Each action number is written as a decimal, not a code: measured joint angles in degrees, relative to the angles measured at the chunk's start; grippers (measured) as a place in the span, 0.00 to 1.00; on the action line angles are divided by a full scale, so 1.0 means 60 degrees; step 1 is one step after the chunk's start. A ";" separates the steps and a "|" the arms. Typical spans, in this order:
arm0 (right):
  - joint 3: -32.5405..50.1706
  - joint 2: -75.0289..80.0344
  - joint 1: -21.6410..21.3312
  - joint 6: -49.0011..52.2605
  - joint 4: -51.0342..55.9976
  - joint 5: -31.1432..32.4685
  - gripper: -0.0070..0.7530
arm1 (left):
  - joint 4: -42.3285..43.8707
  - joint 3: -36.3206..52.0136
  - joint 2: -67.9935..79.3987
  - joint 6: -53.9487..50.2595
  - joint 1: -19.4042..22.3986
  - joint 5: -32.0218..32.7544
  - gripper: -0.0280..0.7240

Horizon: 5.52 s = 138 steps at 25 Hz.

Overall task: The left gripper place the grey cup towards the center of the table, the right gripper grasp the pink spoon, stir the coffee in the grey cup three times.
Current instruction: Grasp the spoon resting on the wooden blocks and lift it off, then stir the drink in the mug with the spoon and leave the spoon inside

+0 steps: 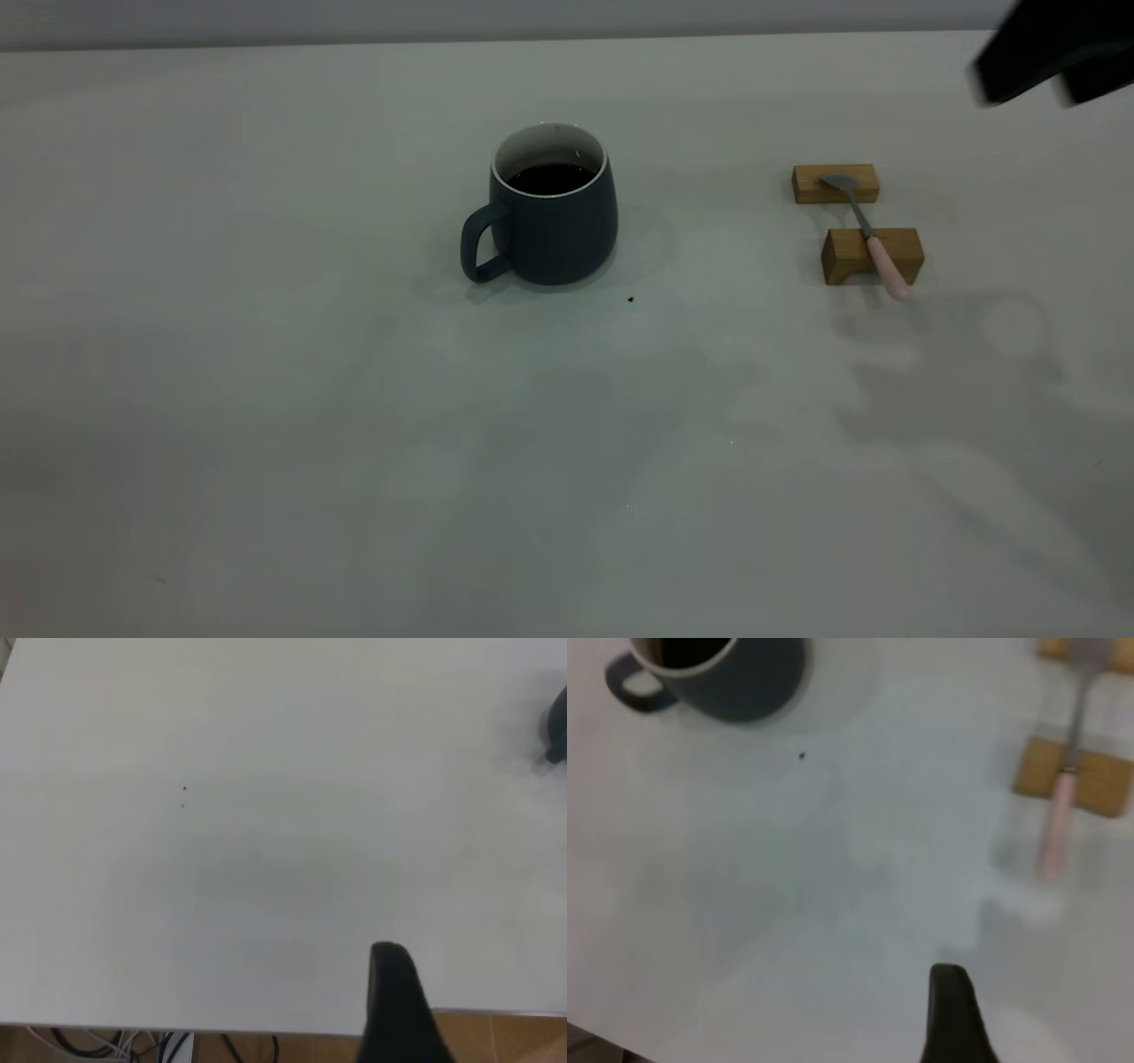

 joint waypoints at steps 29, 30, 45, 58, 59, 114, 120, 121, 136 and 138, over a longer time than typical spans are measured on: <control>-0.5057 0.6460 0.0320 0.5574 -0.4290 0.1336 0.79 | 0.0000 0.0000 0.0000 -0.0007 0.0000 0.0000 0.74; -0.5057 0.6516 0.0320 0.5574 -0.4283 0.1378 0.79 | 0.0000 0.0000 0.0000 -0.0007 0.0000 0.0000 0.74; -0.5086 0.7386 0.0320 0.5275 -0.3864 0.1097 0.70 | 0.0000 0.0000 0.0000 -0.0007 0.0000 0.0000 0.74; -0.5348 0.6461 0.0320 0.5249 -0.3661 0.2239 0.18 | 0.0000 0.0000 0.0000 -0.0007 0.0000 0.0000 0.74; -0.5442 0.6180 0.0338 0.5249 -0.3344 0.2472 0.18 | 0.0000 0.0000 0.0000 -0.0007 0.0000 0.0000 0.74; -0.7935 0.9404 0.1938 1.0575 1.0915 0.5639 0.18 | 0.0000 0.0000 0.0000 -0.0007 0.0000 0.0000 0.74; -0.8824 0.9712 0.1929 1.0573 1.0944 0.5560 0.18 | 0.0000 0.0000 0.0000 -0.0007 0.0000 0.0000 0.74; -0.8832 0.9712 0.1929 1.0573 1.0944 0.5439 0.18 | 0.0000 0.0000 0.0000 -0.0007 0.0000 0.0000 0.74; -0.7283 0.9019 0.1821 1.0650 1.0439 0.5082 0.18 | 0.0000 0.0000 0.0000 -0.0007 0.0000 0.0000 0.74; -0.7283 0.9047 0.1962 1.0650 1.0720 0.5484 0.18 | 0.0000 0.0000 0.0000 -0.0007 0.0000 0.0000 0.74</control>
